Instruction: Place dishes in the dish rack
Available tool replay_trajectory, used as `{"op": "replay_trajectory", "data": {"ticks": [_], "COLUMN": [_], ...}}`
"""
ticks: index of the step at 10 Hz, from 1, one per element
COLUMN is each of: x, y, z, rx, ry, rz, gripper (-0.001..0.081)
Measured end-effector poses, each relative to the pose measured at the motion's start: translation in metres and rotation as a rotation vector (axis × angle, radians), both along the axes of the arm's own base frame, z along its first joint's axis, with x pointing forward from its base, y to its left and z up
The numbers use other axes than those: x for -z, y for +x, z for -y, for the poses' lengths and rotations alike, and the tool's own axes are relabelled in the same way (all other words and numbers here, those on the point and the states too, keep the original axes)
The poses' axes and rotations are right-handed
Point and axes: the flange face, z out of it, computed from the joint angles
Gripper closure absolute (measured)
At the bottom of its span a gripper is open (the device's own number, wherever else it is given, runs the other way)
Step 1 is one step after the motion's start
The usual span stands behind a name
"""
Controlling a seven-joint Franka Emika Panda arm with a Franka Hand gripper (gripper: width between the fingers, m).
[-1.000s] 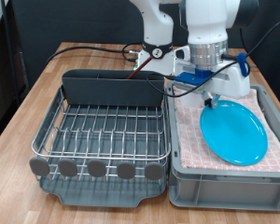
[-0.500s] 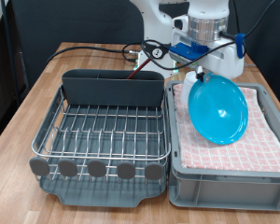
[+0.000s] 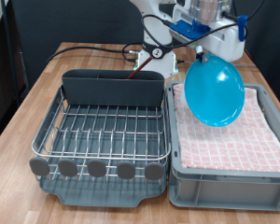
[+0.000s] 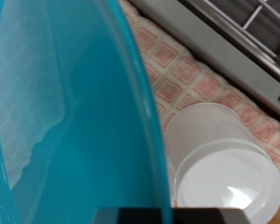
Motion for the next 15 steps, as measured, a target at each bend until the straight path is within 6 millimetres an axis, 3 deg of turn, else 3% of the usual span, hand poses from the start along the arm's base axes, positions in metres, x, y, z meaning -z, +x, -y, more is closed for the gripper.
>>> {"op": "replay_trajectory", "data": {"ticks": [3, 6, 15], "x": [-0.029, -0.026, -0.057], "y": [0.001, 0.000, -0.005], "z": [0.012, 0.022, 0.184], "rx": [0.028, 0.021, -0.646], "ry": [-0.031, -0.055, -0.174], "rz": [-0.011, -0.015, 0.031], "gripper": [0.0787, 0.0787, 0.0787]}}
